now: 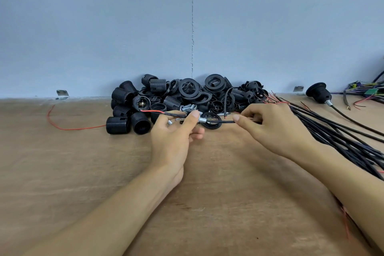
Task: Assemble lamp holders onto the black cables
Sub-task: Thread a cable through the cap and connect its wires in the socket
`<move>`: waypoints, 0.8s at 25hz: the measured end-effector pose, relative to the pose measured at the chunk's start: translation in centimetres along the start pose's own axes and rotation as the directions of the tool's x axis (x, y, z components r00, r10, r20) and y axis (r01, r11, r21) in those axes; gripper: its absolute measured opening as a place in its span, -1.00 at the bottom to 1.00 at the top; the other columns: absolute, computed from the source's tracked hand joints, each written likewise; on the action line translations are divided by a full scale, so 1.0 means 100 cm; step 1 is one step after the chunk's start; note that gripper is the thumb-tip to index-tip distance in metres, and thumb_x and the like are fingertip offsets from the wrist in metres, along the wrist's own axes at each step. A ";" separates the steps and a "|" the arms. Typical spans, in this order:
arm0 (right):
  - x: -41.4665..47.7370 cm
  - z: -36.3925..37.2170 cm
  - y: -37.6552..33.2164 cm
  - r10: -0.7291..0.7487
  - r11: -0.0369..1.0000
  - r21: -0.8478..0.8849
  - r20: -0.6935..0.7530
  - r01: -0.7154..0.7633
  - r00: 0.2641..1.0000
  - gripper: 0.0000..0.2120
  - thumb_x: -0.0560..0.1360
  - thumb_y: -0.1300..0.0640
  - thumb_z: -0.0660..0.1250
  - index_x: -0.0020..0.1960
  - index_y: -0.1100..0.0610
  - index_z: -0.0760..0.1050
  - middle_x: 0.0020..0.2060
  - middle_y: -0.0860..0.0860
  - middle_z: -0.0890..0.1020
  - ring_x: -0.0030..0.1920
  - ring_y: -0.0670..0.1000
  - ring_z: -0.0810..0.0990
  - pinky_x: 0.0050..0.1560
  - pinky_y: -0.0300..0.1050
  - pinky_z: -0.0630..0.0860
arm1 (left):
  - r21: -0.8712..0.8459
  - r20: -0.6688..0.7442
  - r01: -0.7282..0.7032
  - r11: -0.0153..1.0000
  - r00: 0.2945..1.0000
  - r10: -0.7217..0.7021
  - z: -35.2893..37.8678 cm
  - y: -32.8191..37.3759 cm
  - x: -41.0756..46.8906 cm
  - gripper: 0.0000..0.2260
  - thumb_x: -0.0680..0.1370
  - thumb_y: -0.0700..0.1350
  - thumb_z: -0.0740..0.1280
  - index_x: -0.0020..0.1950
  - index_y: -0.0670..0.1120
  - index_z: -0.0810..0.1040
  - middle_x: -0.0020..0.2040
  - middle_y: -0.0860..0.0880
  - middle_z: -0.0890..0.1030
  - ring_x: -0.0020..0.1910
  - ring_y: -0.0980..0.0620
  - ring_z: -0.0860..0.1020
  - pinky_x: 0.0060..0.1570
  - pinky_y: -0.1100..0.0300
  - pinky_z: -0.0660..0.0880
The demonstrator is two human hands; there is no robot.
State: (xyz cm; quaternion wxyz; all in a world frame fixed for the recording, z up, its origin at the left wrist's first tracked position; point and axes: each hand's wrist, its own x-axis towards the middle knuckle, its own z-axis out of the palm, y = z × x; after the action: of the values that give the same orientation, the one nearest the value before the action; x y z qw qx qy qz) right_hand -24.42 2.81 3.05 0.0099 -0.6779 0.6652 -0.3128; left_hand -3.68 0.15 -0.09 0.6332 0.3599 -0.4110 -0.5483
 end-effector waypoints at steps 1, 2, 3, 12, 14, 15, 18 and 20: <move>0.001 -0.001 0.003 0.006 0.999 -0.044 -0.026 -0.008 1.000 -0.70 0.49 -0.32 0.25 -0.12 -0.14 0.61 -0.39 -0.22 0.57 -0.23 -0.12 0.54 -0.25 -0.12 0.40 | -0.018 -0.015 0.011 1.000 1.000 -0.011 0.000 -0.001 0.000 -0.79 0.50 -0.23 0.52 0.05 -0.23 0.56 -0.23 -0.10 0.69 -0.32 -0.03 0.68 -0.31 0.23 0.60; 0.002 -0.002 0.005 0.017 0.996 -0.085 -0.049 -0.021 0.999 -0.69 0.49 -0.32 0.25 -0.11 -0.14 0.61 -0.34 -0.21 0.59 -0.20 -0.08 0.56 -0.24 -0.12 0.42 | -0.038 -0.037 0.024 0.999 0.999 -0.025 0.000 -0.001 0.001 -0.79 0.50 -0.24 0.51 0.06 -0.25 0.55 -0.22 -0.12 0.69 -0.31 -0.04 0.69 -0.30 0.23 0.60; 0.003 -0.002 0.007 0.032 0.992 -0.116 -0.070 -0.040 0.997 -0.69 0.50 -0.31 0.25 -0.11 -0.13 0.61 -0.30 -0.19 0.61 -0.17 -0.05 0.59 -0.22 -0.11 0.46 | -0.058 -0.061 0.035 0.998 0.997 -0.039 -0.001 -0.001 0.002 -0.79 0.51 -0.26 0.51 0.06 -0.25 0.55 -0.20 -0.16 0.69 -0.31 -0.04 0.69 -0.29 0.22 0.61; 0.006 -0.004 0.021 0.019 0.948 -0.305 -0.226 -0.089 0.974 -0.68 0.57 -0.15 0.26 -0.16 0.03 0.65 -0.31 0.02 0.64 -0.23 0.16 0.57 -0.17 -0.06 0.31 | 0.003 0.034 0.073 0.997 0.997 -0.073 -0.003 0.002 -0.002 -0.80 0.52 -0.23 0.50 0.10 -0.21 0.58 -0.20 -0.08 0.73 -0.18 -0.09 0.73 -0.19 0.17 0.66; 0.007 -0.006 0.023 0.035 0.938 -0.327 -0.252 -0.119 0.967 -0.69 0.57 -0.12 0.26 -0.15 0.03 0.66 -0.27 0.04 0.61 -0.21 0.14 0.53 -0.07 -0.02 0.28 | 0.027 0.051 0.094 0.995 0.994 -0.095 -0.003 0.002 -0.002 -0.74 0.51 -0.25 0.51 0.15 -0.21 0.54 -0.13 -0.12 0.75 -0.11 -0.11 0.74 -0.11 0.15 0.67; 0.007 -0.004 0.024 0.055 0.930 -0.340 -0.250 -0.141 0.967 -0.70 0.58 -0.11 0.25 -0.13 0.03 0.66 -0.23 0.05 0.61 -0.15 0.15 0.53 0.00 0.01 0.28 | 0.043 0.066 0.105 0.994 0.992 -0.107 -0.004 0.002 -0.003 -0.71 0.51 -0.26 0.51 0.17 -0.19 0.53 -0.12 -0.11 0.75 -0.10 -0.11 0.75 -0.08 0.13 0.68; 0.009 0.000 0.029 0.055 0.901 -0.395 -0.305 -0.179 0.951 -0.73 0.58 -0.06 0.27 -0.07 0.07 0.67 -0.12 0.12 0.63 0.07 0.23 0.53 0.17 0.07 0.24 | 0.191 0.121 0.082 0.978 0.987 -0.106 -0.004 0.000 -0.005 -0.67 0.47 -0.22 0.56 0.18 -0.12 0.56 -0.12 -0.04 0.75 -0.09 -0.04 0.74 -0.01 0.07 0.68; 0.009 0.000 0.031 0.020 0.871 -0.456 -0.336 -0.182 0.941 -0.75 0.57 0.00 0.29 -0.03 0.12 0.68 -0.07 0.16 0.64 0.12 0.26 0.50 0.27 0.12 0.21 | 0.382 0.166 -0.029 0.924 0.985 -0.037 -0.003 -0.002 -0.007 -0.75 0.44 -0.17 0.59 0.06 -0.02 0.64 -0.11 0.07 0.74 -0.09 0.09 0.72 0.02 0.15 0.65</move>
State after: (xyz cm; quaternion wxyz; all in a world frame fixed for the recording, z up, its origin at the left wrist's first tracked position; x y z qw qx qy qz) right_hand -27.29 1.64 2.07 -0.2504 -0.5626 0.7495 -0.2428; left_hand -3.47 0.81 -0.47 0.5122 0.4293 -0.5618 -0.4876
